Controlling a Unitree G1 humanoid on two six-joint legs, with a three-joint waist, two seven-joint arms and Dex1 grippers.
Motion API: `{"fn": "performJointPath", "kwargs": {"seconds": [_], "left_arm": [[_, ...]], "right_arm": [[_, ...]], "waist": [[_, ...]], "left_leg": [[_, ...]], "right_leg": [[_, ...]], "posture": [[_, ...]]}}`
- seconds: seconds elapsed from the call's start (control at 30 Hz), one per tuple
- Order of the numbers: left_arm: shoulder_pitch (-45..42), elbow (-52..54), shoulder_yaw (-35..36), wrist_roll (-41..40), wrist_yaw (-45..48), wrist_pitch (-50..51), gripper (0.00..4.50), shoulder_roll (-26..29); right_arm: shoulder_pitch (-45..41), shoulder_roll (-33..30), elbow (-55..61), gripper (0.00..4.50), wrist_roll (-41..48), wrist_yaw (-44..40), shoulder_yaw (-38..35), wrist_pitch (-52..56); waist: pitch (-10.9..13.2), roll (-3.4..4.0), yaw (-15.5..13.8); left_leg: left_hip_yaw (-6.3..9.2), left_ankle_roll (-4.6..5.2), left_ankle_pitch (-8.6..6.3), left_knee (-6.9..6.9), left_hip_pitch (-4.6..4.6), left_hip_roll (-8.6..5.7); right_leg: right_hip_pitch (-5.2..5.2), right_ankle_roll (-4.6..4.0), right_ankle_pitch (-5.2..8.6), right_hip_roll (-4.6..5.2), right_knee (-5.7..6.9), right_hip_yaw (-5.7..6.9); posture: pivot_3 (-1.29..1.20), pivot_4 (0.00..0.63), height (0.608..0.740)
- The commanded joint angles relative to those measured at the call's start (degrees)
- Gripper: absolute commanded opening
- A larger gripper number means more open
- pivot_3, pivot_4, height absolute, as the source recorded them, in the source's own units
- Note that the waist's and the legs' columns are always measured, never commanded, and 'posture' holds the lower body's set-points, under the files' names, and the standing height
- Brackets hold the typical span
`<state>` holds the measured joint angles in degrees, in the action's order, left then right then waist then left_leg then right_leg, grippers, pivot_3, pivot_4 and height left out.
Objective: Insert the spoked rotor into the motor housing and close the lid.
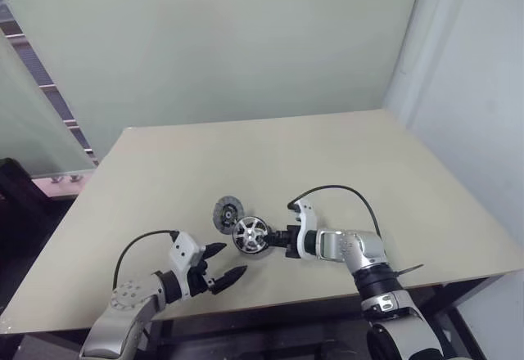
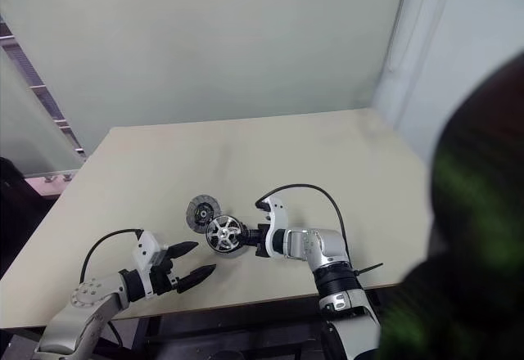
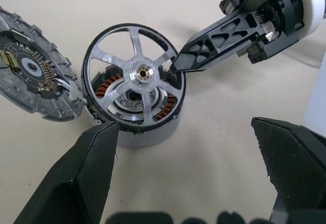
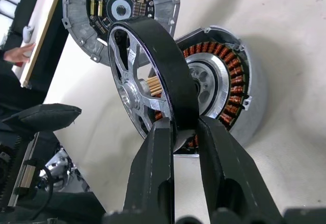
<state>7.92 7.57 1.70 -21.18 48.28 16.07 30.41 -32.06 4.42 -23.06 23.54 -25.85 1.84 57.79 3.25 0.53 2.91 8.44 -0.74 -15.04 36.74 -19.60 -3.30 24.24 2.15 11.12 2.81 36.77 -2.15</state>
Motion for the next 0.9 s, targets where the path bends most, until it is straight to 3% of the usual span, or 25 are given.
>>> {"fn": "performJointPath", "kwargs": {"seconds": [0.03, 0.1, 0.37, 0.63, 0.73, 0.9], "left_arm": [[-0.6, 1.4, 0.9, -0.2, -0.3, -1.2, 4.50, -0.1], [-0.6, 1.4, 0.8, -0.2, -0.4, -1.2, 4.50, -0.1], [-1.0, 1.0, 0.5, -0.2, -0.3, -1.3, 4.50, -0.3], [-1.2, 0.9, 0.5, -0.2, -0.1, -1.4, 4.50, -0.3], [-1.3, 0.7, 0.6, -0.1, -0.2, -1.4, 4.50, -0.2], [-1.8, 0.2, 1.1, -0.3, -0.3, -1.3, 4.50, -0.1]], "right_arm": [[-1.6, 0.1, 0.6, 1.06, -0.2, 0.0, 0.5, -0.4], [-1.7, 0.0, 1.0, 1.58, -0.2, 0.1, 0.3, -0.4], [-1.8, -0.7, 4.7, 4.47, 0.9, 0.1, -0.8, 1.5], [-2.1, -5.7, 13.4, 4.47, -1.2, 1.5, 0.2, 0.7], [-0.9, -5.4, 15.9, 3.90, -3.5, 1.0, 2.4, -8.3], [1.2, -2.7, 10.4, 2.13, -11.3, 1.1, 11.6, -23.6]], "waist": [[0.0, 0.00, 0.0], [0.0, 0.00, 0.0], [0.0, 0.00, 0.0], [0.0, 0.00, 0.0], [0.0, 0.00, 0.0], [0.0, -0.01, 0.3]], "left_leg": [[0.00, 0.00, 0.00, 0.00, 0.00, 0.00], [0.00, 0.00, 0.00, 0.01, 0.00, 0.00], [0.03, 0.00, 0.00, 0.02, 0.00, 0.00], [0.01, 0.00, 0.00, 0.03, -0.03, -0.01], [0.01, 0.00, 0.00, 0.01, -0.03, -0.01], [-0.04, 0.00, 0.00, -0.06, 0.01, 0.06]], "right_leg": [[0.00, 0.00, 0.00, 0.00, 0.00, 0.00], [0.00, 0.00, 0.00, 0.00, 0.00, 0.00], [-0.02, 0.00, 0.00, 0.00, 0.00, 0.01], [0.00, 0.00, 0.00, 0.00, -0.01, 0.00], [0.01, 0.00, 0.00, 0.00, -0.01, 0.00], [0.04, 0.00, 0.00, -0.01, -0.01, 0.01]], "posture": [[0.00, 0.000, 0.740], [0.00, 0.000, 0.740], [0.00, 0.000, 0.740], [0.00, 0.000, 0.740], [0.00, 0.000, 0.740], [0.00, 0.000, 0.740]]}}
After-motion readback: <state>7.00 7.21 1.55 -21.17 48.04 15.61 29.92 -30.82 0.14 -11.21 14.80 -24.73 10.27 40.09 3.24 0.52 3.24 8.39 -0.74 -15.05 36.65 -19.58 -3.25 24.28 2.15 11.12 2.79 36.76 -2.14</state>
